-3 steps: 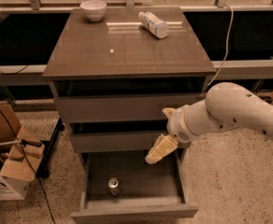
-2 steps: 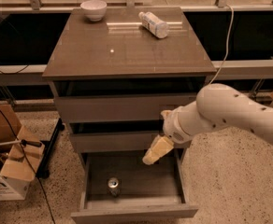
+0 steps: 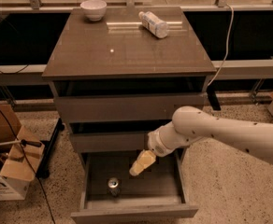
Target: Pick redbull can from bottom drawer and place on counter
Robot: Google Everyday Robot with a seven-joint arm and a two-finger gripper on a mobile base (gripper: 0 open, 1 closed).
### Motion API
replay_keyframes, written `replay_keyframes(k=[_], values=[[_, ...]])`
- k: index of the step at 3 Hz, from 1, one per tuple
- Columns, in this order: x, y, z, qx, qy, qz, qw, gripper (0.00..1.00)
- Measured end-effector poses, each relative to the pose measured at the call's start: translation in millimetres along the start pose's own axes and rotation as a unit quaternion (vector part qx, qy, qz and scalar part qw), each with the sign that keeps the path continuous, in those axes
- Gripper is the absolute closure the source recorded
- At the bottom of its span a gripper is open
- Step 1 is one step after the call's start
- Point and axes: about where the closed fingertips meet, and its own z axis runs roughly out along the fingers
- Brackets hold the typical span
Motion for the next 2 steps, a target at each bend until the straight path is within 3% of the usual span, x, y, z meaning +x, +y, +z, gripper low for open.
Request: replay_keyframes(k=[1,2], values=[[41.2,1.7,57.3,-0.033,-0.004,0.044,0.9985,0.0],[73.3,-8.3,106.3,-0.043,-0.028,0.08,0.9954,0.0]])
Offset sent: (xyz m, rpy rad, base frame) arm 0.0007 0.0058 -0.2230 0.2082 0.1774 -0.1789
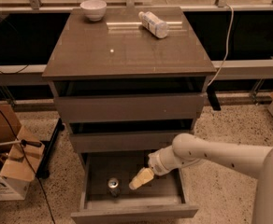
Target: Pick redbull can from bottom drawer and place on counter
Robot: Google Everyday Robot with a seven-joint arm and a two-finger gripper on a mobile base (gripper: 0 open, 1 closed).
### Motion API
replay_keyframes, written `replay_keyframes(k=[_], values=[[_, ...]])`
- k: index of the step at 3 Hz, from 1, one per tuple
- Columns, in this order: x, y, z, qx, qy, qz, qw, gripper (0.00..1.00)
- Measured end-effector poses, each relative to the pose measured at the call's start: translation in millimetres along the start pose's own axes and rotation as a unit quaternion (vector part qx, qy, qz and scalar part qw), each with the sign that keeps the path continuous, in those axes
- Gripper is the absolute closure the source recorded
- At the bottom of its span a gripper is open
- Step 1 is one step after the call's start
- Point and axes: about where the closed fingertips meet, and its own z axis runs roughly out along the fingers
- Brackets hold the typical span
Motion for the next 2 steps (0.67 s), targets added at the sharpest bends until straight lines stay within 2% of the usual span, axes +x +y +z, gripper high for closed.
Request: replay_keyframes(k=[1,2], values=[[20.7,6.7,22.7,-0.02,0.007,0.016,0.9997,0.0],[20.1,6.5,22.4,-0.019,0.007,0.016,0.9997,0.0]])
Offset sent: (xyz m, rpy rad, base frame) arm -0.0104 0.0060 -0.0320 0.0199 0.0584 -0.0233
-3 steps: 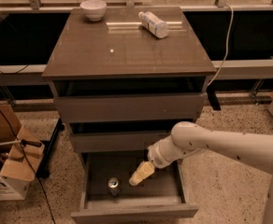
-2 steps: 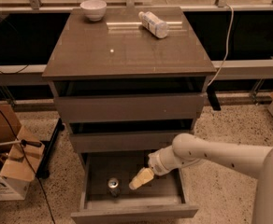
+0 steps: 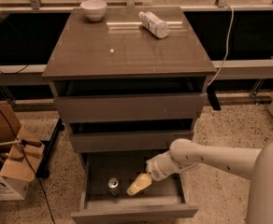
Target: Pick redbull can from bottom drawer and place on counter
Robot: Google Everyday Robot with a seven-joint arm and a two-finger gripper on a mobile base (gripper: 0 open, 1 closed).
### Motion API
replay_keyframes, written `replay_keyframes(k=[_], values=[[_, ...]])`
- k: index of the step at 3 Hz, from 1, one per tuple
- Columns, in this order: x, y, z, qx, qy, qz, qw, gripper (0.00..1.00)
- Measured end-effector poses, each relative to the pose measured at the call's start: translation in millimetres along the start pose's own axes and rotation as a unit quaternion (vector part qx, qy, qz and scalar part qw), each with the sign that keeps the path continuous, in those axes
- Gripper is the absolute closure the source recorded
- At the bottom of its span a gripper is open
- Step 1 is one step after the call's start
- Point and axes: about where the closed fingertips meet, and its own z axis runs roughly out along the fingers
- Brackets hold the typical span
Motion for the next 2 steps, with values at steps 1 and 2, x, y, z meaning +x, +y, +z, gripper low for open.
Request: replay_keyframes(k=[1,2], values=[[0.7,-14.0,20.7,-0.004,-0.02,0.008,0.9998,0.0],[-0.8,-64.3,81.5,-0.019,-0.092,0.029,0.9952,0.0]])
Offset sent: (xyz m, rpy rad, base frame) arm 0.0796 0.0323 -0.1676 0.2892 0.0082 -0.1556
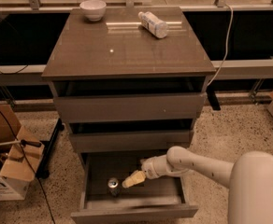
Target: Pick redbull can from bottom drawer and place on counter
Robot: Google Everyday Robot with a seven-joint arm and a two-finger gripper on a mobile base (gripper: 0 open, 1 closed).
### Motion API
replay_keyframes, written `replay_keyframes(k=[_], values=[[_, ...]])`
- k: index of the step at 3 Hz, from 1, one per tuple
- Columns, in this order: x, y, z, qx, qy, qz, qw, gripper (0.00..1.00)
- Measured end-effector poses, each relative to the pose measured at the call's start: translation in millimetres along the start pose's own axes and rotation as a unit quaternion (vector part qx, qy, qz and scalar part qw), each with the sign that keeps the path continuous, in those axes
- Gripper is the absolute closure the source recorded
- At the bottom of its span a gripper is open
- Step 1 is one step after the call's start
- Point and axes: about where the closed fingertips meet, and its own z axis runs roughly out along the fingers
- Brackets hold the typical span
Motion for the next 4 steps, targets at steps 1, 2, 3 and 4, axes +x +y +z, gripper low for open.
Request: replay_keyframes(k=[1,2,3,4], values=[[24.1,-25.0,47.6,-0.023,-0.032,0.034,0.9986,0.0],[42.3,-29.3,102.8,-0.066,-0.047,0.065,0.9946,0.0],[46.8,-24.4,140.6,-0.102,-0.058,0.08,0.9899,0.0],[43.1,-18.0,170.8,-0.132,-0.066,0.084,0.9854,0.0]])
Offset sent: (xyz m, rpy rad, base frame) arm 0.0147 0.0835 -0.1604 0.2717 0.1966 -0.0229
